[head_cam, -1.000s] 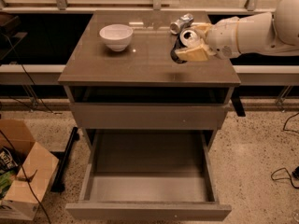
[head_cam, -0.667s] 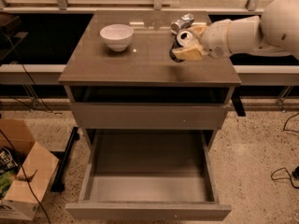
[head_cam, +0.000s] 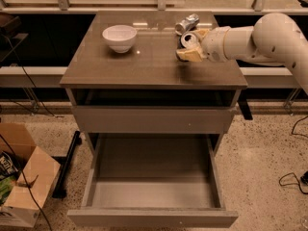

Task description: Pick pepsi can from middle drawer and place on counter

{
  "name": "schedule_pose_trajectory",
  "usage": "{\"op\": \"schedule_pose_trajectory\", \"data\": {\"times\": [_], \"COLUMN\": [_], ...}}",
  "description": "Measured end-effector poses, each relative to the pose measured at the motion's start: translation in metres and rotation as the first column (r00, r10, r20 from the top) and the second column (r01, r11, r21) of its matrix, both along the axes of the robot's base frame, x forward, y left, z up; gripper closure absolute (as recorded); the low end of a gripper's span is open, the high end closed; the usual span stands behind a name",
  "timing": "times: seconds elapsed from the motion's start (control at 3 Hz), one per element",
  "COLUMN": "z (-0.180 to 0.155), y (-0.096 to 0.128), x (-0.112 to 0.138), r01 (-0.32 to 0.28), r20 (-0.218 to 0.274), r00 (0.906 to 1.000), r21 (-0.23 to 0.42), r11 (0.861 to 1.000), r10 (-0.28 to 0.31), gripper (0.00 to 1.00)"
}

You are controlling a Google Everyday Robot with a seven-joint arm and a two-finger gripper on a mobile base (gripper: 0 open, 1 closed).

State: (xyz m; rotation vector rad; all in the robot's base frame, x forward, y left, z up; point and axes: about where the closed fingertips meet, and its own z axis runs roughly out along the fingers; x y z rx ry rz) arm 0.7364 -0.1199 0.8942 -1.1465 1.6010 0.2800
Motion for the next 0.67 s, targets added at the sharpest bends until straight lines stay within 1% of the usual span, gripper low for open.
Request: {"op": "schedule_pose_trajectory", "data": {"times": [0.33, 0.67], "z": [-0.008, -0.021], "y": [0.006, 0.014], "x": [0.016, 0.023], "r01": [0.034, 0.051], "r20": [0.005, -0.014], "r00": [0.9994, 0.9986], "r21": [0.01, -0.004], "r11": [0.999, 0.999], "r10": [-0.035, -0.051], "gripper": [0.6, 0.37]}}
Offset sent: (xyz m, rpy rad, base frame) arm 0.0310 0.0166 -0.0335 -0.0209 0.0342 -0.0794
